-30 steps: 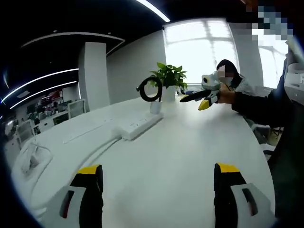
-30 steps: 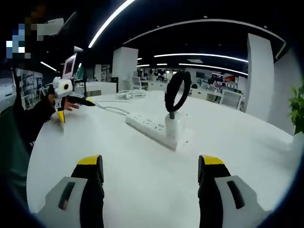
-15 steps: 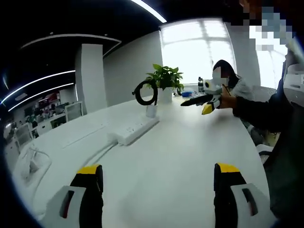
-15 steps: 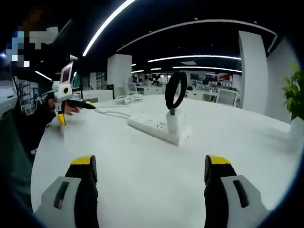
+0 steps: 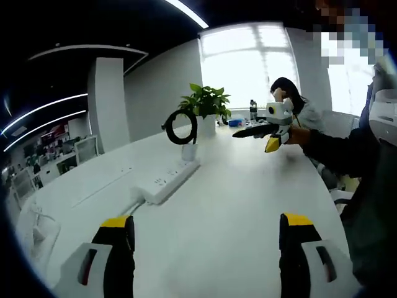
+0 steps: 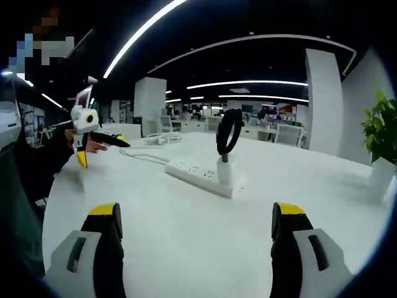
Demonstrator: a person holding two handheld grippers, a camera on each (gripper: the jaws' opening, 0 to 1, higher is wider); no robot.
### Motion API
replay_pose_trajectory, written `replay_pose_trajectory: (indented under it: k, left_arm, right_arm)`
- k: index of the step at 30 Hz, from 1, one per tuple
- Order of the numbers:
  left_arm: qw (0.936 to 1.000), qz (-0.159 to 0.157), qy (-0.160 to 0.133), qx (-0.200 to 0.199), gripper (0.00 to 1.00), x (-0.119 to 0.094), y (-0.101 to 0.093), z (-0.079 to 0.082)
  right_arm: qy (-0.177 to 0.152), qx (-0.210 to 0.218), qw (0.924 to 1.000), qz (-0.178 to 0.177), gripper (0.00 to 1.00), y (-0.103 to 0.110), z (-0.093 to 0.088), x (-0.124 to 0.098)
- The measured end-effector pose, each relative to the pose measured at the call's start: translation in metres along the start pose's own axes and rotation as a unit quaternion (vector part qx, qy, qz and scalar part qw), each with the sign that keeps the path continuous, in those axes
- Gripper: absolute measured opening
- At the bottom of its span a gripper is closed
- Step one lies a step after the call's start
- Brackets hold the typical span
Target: Straighten the power strip on the desk, plug the charger into it
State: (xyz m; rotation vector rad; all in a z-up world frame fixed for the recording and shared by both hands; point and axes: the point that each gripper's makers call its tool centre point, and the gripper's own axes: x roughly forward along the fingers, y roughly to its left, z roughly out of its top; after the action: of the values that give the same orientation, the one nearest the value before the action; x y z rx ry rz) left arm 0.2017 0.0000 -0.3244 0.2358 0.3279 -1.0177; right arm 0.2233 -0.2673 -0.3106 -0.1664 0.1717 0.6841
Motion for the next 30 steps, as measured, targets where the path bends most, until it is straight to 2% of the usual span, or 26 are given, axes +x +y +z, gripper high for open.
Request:
replay_pose_trajectory:
  k: [3, 6, 15, 17, 30]
  left_arm:
    - [1.0, -0.005, 0.002, 0.002, 0.99, 0.007, 0.004, 0.005]
    - [0.9998, -0.012, -0.009, -0.015, 0.99, 0.015, 0.009, 0.012]
    - [0.9998, -0.017, 0.013, 0.003, 0.99, 0.034, 0.017, 0.012]
    - [0.9994, -0.021, 0.024, 0.014, 0.99, 0.036, 0.014, 0.009]
    - [0.998, -0.027, 0.046, 0.034, 0.99, 0.047, 0.019, 0.014]
  right_arm:
    - [0.01, -0.008, 0.9998, -0.012, 1.0, -0.001, -0.002, -0.001]
    - [0.007, -0.001, 0.9999, -0.01, 1.0, 0.003, -0.003, -0.001]
    - [0.015, -0.005, 0.9998, -0.015, 1.0, 0.002, -0.008, -0.004]
    - [0.015, -0.01, 0.9997, -0.017, 1.0, 0.001, -0.008, -0.006]
    - [0.02, -0.012, 0.9997, -0.007, 1.0, 0.012, -0.01, -0.009]
